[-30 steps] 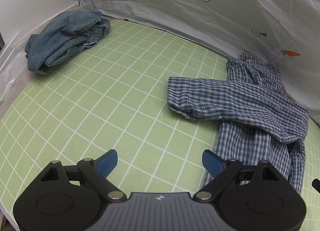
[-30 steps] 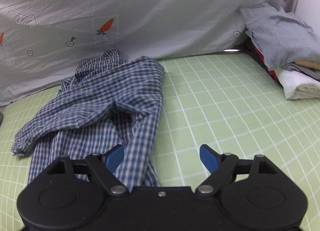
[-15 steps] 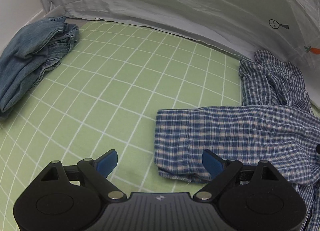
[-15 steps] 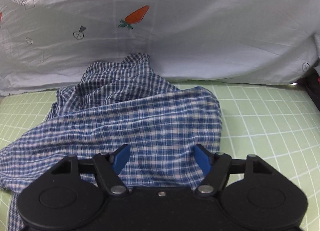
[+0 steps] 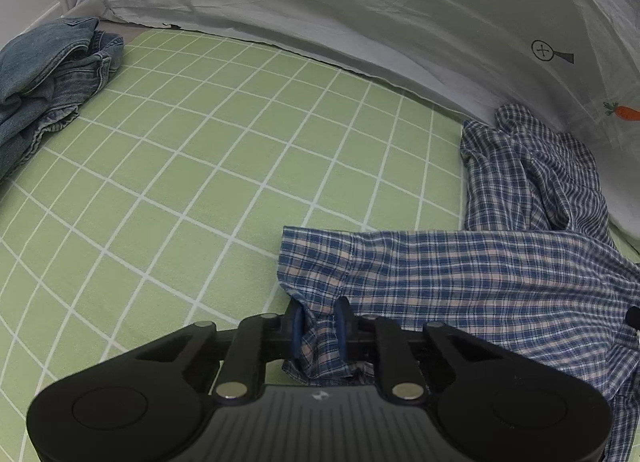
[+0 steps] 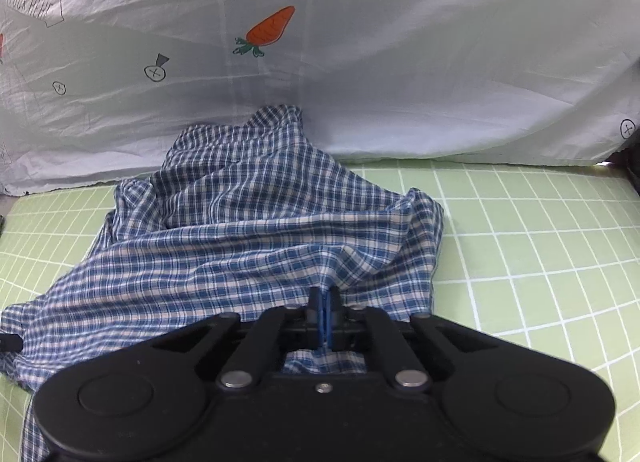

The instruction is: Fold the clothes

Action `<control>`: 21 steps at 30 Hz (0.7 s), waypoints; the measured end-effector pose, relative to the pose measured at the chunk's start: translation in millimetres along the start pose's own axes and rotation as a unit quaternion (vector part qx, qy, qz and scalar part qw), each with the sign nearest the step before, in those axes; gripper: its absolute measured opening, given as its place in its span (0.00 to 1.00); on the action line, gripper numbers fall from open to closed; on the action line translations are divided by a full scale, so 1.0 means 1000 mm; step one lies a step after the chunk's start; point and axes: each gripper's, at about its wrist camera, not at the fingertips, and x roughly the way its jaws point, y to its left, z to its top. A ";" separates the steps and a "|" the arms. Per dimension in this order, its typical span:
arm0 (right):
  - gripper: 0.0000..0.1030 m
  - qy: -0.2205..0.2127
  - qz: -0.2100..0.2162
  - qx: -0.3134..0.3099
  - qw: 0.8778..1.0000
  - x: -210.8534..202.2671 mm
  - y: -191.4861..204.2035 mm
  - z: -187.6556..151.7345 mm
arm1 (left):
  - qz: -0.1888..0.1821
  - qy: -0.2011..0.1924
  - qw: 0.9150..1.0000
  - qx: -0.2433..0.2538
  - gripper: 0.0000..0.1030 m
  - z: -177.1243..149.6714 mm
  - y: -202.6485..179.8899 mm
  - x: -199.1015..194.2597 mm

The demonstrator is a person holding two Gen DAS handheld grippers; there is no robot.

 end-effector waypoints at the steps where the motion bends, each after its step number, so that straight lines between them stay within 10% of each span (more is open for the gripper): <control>1: 0.01 -0.002 0.002 -0.001 1.000 -0.001 0.002 0.002 | -0.001 -0.005 1.000 -0.004 0.03 0.000 0.001 -0.003; 16: 0.01 -0.039 0.038 -0.009 0.999 -0.024 0.038 0.029 | -0.022 -0.189 0.981 -0.031 0.03 0.040 0.021 -0.132; 21: 0.09 -0.051 0.049 -0.011 0.997 -0.031 0.050 0.039 | 0.026 -0.176 0.983 -0.054 0.03 0.040 0.043 -0.114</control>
